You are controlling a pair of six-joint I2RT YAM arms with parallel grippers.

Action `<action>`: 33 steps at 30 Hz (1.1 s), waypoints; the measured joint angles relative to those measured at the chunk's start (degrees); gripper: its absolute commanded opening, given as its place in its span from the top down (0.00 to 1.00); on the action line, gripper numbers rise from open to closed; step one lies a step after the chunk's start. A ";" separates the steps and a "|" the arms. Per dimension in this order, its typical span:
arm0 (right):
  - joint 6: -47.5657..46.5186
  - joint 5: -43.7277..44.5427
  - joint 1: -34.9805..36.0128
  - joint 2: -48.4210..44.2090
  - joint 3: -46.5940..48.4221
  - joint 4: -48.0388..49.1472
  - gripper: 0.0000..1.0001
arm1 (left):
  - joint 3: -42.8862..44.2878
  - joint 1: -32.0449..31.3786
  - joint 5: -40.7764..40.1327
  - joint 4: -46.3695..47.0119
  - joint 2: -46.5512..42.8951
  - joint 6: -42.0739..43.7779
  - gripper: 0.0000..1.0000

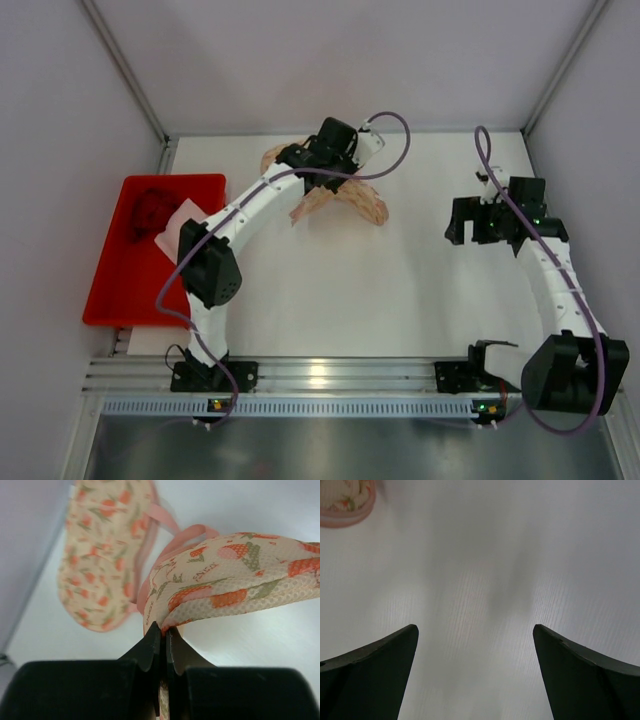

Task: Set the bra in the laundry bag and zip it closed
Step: Place the laundry bag at the center of the board.

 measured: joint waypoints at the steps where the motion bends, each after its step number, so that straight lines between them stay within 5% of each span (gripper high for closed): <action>1: -0.02 -0.24 -0.46 -0.09 0.00 0.00 0.01 | 0.46 -0.35 1.70 -2.14 -0.02 -3.13 1.00; 11: 1.11 -11.21 -12.68 -0.72 4.44 -0.44 0.01 | -0.74 -1.68 27.45 -10.67 -4.61 -32.89 1.00; 19: 1.42 -18.29 -18.75 1.57 5.57 -0.92 0.01 | -13.00 -1.60 44.70 7.54 -9.86 -55.98 1.00; 27: 0.37 -19.63 -19.45 1.57 5.55 -2.95 0.01 | -33.11 4.74 44.11 26.69 -1.42 -71.36 1.00; 31: -0.48 -20.46 -19.69 1.57 5.49 -3.93 0.01 | -37.79 9.27 38.40 27.78 1.55 -71.21 0.73; 33: -0.70 -20.87 -19.71 1.57 5.38 -4.48 0.01 | -37.42 10.49 36.50 27.65 1.62 -69.53 0.68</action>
